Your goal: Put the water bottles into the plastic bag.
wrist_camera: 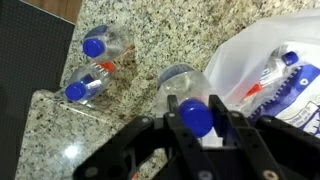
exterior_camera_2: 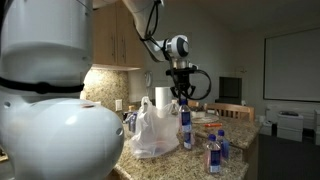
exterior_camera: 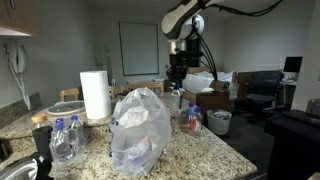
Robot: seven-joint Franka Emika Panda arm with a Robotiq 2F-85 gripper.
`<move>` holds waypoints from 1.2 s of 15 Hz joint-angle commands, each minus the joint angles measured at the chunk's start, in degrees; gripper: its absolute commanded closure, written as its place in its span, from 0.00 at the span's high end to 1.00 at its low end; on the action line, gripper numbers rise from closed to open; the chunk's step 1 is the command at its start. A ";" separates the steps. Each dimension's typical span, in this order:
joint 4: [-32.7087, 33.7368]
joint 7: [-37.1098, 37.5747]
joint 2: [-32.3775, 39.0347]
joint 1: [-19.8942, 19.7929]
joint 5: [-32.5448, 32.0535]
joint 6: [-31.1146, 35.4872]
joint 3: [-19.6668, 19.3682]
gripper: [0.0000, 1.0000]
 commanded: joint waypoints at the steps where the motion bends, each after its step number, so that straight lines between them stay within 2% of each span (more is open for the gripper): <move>1: 3.83 0.86 -6.57 1.75 -1.86 -11.94 2.21 0.14; 4: 12.01 2.21 -8.19 4.02 -1.48 -22.87 5.03 0.14; 8: 23.21 6.29 -4.60 6.87 -1.59 -30.59 9.12 0.14; 11: 27.16 10.27 -0.15 7.48 -1.67 -27.73 10.17 0.14; 13: 28.89 11.99 3.20 7.51 -0.79 -23.77 9.60 0.14; 15: 31.61 11.87 7.64 7.56 0.24 -22.76 8.88 0.14; 18: 33.83 9.80 12.81 7.63 2.56 -26.58 8.14 0.14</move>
